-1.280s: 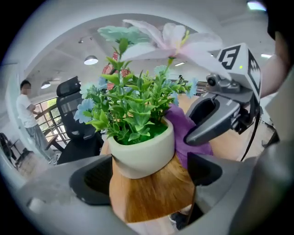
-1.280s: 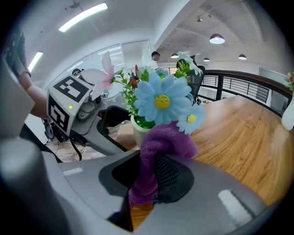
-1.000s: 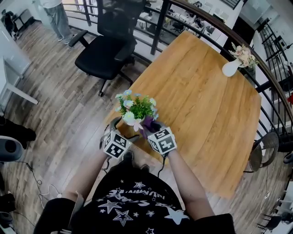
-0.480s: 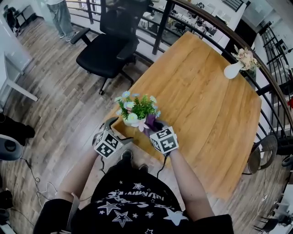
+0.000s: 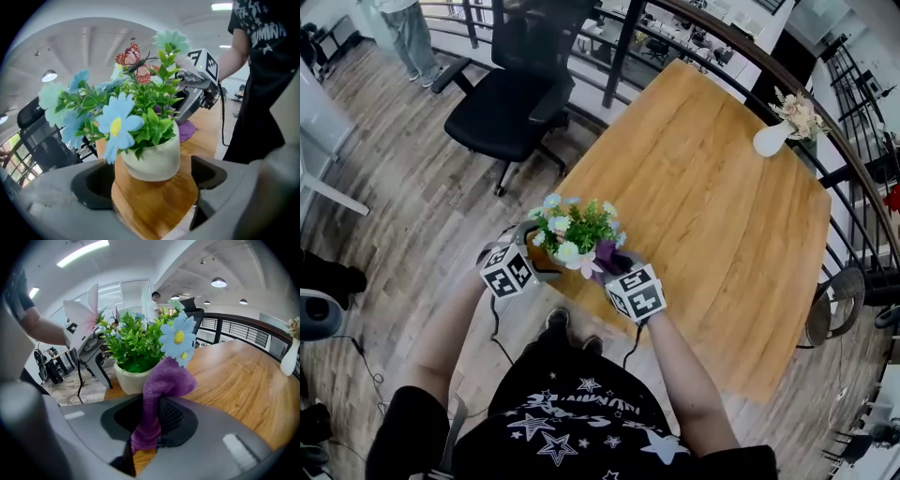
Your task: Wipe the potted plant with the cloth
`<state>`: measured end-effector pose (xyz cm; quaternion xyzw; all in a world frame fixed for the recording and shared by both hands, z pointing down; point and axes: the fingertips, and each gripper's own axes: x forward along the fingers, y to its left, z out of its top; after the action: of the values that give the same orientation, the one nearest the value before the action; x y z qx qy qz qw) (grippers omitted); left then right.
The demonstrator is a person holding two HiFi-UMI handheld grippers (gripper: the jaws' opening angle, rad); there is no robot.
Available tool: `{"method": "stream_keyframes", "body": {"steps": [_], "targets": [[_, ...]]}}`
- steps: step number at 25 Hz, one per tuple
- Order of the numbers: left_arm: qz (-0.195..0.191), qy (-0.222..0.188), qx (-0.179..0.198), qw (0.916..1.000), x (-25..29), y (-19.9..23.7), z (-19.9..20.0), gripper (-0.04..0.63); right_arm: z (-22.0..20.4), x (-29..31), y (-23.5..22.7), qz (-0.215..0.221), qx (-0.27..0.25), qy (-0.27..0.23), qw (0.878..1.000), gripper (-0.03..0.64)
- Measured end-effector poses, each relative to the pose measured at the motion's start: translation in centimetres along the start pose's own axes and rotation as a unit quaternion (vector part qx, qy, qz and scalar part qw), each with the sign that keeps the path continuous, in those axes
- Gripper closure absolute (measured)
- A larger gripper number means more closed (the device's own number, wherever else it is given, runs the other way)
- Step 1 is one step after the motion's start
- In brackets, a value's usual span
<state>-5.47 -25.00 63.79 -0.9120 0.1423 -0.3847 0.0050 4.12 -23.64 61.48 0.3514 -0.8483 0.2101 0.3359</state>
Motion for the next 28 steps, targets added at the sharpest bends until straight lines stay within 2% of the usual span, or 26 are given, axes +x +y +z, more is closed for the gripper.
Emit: {"method": "stream_keyframes", "body": {"steps": [4, 8, 11, 22, 25, 28], "targets": [[0.008, 0.017, 0.051, 0.9985, 0.3, 1.1, -0.6, 0.066, -0.1, 0.0, -0.1, 0.004, 0.001, 0.000, 1.000, 0.535], [-0.001, 0.012, 0.056, 0.9984, 0.5, 0.7, -0.4, 0.198, 0.0, -0.1, -0.4, 0.001, 0.003, -0.002, 1.000, 0.535], [0.001, 0.010, 0.051, 0.9986, 0.7, 0.7, -0.2, 0.198, 0.0, -0.2, -0.7, 0.002, 0.004, -0.002, 1.000, 0.535], [0.050, 0.025, -0.014, 0.9984, 0.9, 0.7, -0.1, 0.206, 0.2, 0.0, 0.0, 0.016, -0.001, 0.001, 1.000, 0.536], [0.064, 0.032, -0.028, 0.9971, 0.9, 0.7, -0.1, 0.204, 0.2, 0.1, 0.5, 0.022, 0.000, 0.000, 1.000, 0.536], [0.092, 0.039, -0.059, 0.9932, 0.9, 0.4, -0.1, 0.204, 0.2, 0.3, 1.4, 0.032, 0.001, -0.001, 0.999, 0.537]]}}
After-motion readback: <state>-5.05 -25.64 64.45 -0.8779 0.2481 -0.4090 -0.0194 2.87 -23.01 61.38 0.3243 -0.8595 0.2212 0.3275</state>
